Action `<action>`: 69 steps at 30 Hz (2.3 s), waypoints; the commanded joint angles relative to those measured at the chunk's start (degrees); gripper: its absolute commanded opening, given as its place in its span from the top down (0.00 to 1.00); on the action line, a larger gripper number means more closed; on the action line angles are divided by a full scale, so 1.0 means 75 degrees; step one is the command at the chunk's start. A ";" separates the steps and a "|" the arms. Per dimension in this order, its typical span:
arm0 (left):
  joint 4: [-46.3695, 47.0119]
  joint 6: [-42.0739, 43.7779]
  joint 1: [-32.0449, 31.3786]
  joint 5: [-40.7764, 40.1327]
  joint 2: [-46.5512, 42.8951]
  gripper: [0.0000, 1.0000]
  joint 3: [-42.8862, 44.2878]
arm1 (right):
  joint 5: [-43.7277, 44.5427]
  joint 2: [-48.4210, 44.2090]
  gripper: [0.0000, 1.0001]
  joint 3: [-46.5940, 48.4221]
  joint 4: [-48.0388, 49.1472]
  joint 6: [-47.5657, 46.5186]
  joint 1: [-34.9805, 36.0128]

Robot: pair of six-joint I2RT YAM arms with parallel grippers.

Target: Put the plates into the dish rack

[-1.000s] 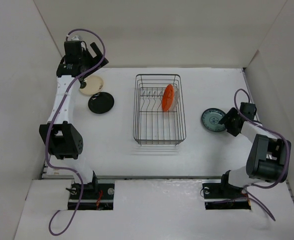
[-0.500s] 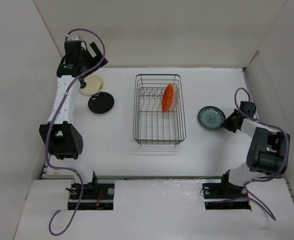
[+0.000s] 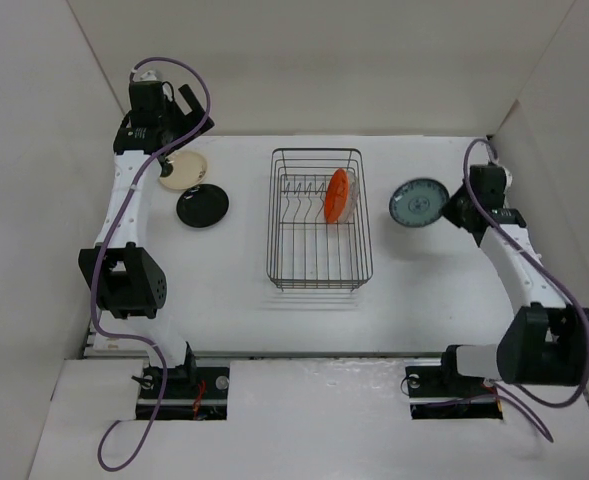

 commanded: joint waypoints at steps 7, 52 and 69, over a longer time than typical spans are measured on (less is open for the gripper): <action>0.0117 0.0080 0.0040 -0.0268 -0.0593 0.00 0.0023 | 0.4598 -0.0055 1.00 0.4318 -0.2301 -0.0490 0.3472; -0.0715 0.0009 0.0181 -0.0679 -0.0511 0.00 0.0761 | 0.8235 0.7037 1.00 1.0919 -0.5480 -0.1428 0.6722; -0.0715 0.0009 0.0181 -0.0679 -0.0441 0.00 0.0691 | 0.7942 0.7623 0.65 1.0919 -0.5409 -0.1428 0.6862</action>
